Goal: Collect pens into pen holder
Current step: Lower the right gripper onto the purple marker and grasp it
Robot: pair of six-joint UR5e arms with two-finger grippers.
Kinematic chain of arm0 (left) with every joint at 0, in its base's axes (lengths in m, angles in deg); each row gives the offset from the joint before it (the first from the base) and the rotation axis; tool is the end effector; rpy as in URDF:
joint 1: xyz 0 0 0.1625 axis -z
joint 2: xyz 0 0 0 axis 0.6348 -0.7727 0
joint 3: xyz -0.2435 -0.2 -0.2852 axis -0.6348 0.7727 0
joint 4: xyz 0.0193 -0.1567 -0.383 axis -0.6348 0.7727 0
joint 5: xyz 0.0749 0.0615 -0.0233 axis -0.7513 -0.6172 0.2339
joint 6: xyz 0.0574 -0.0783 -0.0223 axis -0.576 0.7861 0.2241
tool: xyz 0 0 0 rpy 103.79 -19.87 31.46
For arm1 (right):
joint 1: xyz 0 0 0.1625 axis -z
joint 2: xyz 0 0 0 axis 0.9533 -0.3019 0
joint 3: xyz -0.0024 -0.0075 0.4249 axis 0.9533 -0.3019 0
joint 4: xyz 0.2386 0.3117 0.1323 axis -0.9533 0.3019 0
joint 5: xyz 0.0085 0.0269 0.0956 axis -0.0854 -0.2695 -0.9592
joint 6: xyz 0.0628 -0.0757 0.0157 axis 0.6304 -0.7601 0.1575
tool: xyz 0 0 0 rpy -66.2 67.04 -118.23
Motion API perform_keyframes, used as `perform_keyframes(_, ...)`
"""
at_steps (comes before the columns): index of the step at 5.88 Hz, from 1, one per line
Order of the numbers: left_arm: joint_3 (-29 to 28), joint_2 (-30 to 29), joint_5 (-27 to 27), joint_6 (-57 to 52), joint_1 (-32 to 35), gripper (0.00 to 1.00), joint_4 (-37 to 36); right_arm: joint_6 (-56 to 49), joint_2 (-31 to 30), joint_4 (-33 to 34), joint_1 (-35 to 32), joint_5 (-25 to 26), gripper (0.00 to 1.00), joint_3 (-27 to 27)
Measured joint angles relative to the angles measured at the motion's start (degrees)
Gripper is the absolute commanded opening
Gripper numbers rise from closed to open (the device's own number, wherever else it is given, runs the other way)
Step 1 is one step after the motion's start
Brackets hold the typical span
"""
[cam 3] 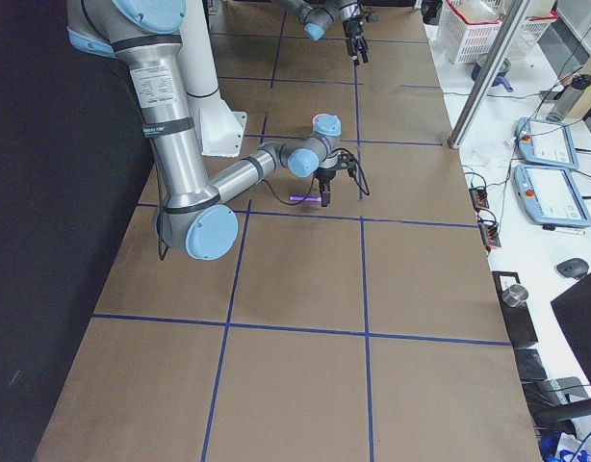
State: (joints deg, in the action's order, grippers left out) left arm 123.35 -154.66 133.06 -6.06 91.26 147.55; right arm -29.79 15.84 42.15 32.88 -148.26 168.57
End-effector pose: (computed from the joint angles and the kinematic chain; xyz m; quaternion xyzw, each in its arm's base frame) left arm 0.3256 -0.5504 0.3365 0.3063 0.5692 0.0878 0.7580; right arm -0.4159 -0.4629 0.4240 0.0291 -0.3606 -0.0461 0.9311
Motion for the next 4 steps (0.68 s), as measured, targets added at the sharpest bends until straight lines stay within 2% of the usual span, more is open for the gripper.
perform_keyframes(2, -0.01, 0.00, -0.02, -0.15, 0.00, 1.00, 0.00, 0.05, 0.27, -0.19, 0.50, -0.09, 0.79, -1.12)
perform_keyframes(3, -0.04, 0.04, -0.03, -0.15, 0.00, 1.00, 0.00, 0.03, 0.28, -0.23, 0.56, -0.36, 0.64, -1.24)
perform_keyframes(4, -0.05, 0.07, -0.03, -0.16, 0.00, 1.00, 0.00, -0.02, 0.23, -0.26, 0.57, -1.07, 0.56, -1.18)
